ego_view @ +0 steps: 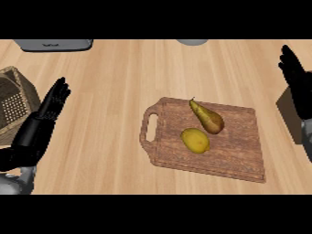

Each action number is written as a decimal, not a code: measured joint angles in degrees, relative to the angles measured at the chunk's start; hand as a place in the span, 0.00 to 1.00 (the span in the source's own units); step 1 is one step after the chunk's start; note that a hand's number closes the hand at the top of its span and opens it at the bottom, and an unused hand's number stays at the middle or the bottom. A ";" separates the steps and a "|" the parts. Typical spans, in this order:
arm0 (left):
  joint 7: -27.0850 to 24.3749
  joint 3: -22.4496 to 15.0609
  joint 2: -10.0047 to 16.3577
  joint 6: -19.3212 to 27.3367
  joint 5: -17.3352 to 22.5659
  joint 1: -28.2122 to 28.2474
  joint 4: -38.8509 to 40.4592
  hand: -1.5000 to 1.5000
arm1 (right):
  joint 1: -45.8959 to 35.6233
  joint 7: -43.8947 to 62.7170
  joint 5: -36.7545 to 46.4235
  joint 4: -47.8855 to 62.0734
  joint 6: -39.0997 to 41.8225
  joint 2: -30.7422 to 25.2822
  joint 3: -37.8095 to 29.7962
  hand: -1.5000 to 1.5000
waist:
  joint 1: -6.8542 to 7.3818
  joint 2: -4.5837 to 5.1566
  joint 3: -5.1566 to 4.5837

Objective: Pick the lemon from the cutting board and place it in the cardboard box

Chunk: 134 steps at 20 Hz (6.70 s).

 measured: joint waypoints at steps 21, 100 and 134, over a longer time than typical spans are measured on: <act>10.18 -6.89 -4.72 -2.89 -3.60 -4.89 3.34 0.50 | 18.52 -7.95 44.47 -22.58 -7.72 -7.84 27.51 0.00 | -0.61 -1.20 -0.31; 15.18 10.15 -23.90 -20.84 -23.03 -3.61 2.04 0.50 | 10.55 -0.86 72.62 -1.81 23.44 21.07 18.27 1.00 | 1.46 -1.38 -0.68; 15.37 11.85 -23.95 -21.25 -23.04 -3.30 1.86 0.50 | 70.74 -51.99 11.13 -43.59 17.12 -9.88 -45.18 1.00 | -0.44 -0.97 -0.32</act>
